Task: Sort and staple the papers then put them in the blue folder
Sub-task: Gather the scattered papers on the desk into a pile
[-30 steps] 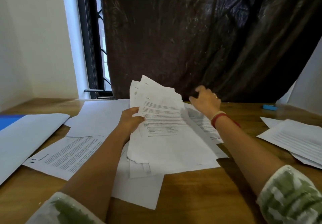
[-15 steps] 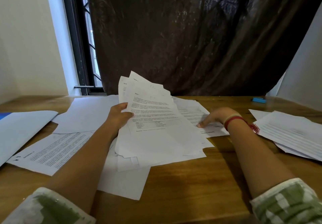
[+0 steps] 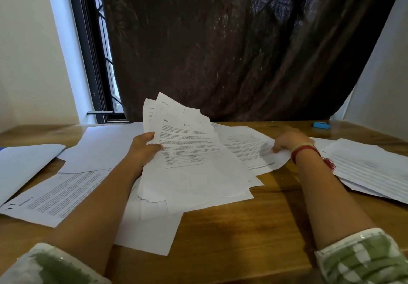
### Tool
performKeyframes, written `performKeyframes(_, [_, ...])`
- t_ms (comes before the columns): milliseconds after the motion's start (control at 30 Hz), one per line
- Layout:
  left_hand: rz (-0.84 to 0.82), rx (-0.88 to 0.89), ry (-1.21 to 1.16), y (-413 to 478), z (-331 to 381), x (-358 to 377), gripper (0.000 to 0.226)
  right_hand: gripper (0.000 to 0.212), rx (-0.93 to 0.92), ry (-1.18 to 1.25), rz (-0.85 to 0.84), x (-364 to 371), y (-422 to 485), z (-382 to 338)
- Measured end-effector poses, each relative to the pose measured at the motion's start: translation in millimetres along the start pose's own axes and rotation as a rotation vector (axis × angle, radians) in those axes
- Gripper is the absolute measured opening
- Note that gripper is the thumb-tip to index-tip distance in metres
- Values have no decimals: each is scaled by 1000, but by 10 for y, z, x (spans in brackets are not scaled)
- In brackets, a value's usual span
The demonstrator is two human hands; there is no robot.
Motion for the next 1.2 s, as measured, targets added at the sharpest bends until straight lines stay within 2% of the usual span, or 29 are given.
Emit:
performKeyframes(67, [1,6,5,-2,10,8,34,15,-13,-125,290,-132,-27,-57])
performKeyframes(167, [10,16,-8,-9,12,3,37,11,-11,-342,620,-372,-224,-233])
performKeyframes(300, [38,98,-15,-2,-4,-20,56,6,-107,-264,888,-637,-504,-456])
performKeyframes(400, [63,154,-35,-2,-7,-27,76,15,-245,-150,1042,-876,-628,-614])
performKeyframes(467, [82,170,-26,10,-11,-25,69,15,-334,-102,1144,-1093,-712,-748])
performKeyframes(567, [84,177,-7,43,-39,-22,40,10,-490,-34,1259,-1500,-809,-967])
performKeyframes(633, [51,160,-29,44,-48,-11,26,14,-648,21,1215,-1725,-826,-1164])
performKeyframes(733, [40,134,-76,38,-34,-15,26,17,-904,96,923,-1745,-785,-1562])
performKeyframes(867, [44,127,-63,35,-25,-7,29,20,-1100,-58,649,-1012,-873,-2056])
performKeyframes(967, [47,157,-44,42,-26,-32,27,21,-1141,-174,607,-163,-989,-2259])
performKeyframes(1067, [21,131,-11,41,-26,-26,15,26,-1139,-275,558,532,-1096,-2403])
performKeyframes(1200, [79,114,89,103,-16,8,8,26,-1135,-150,490,902,-1083,-2491])
Point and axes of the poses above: each hand's wrist, its own y-axis towards the middle knuckle, its own x-axis out of the palm, z = x × y, the point moved 4 cm from there along y, towards the middle knuckle, and after that the axes turned 3 degrees about z, right-handed, at the moved point
